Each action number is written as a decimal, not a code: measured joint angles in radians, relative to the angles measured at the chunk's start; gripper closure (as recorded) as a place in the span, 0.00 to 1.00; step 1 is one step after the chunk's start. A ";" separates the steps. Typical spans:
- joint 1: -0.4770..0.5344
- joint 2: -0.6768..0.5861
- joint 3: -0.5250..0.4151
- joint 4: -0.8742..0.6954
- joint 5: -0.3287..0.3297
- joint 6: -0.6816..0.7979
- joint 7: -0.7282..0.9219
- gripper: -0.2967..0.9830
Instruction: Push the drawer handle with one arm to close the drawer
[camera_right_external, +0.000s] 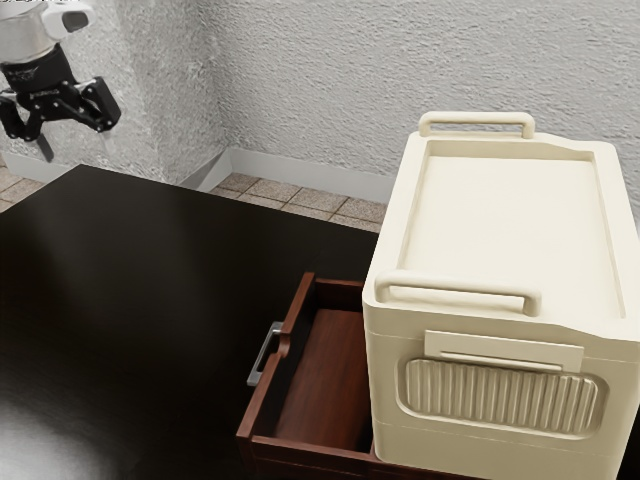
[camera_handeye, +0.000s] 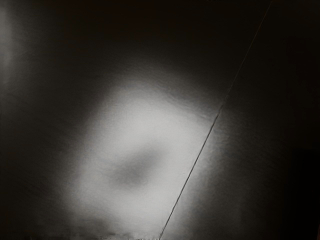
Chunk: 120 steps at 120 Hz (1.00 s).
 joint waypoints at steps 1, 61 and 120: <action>0.000 -0.003 0.002 -0.002 0.001 0.000 -0.013 0.23; -0.027 -0.003 0.036 -0.216 0.106 0.070 -0.291 0.42; -0.023 0.090 0.024 -0.480 0.168 0.561 0.192 0.82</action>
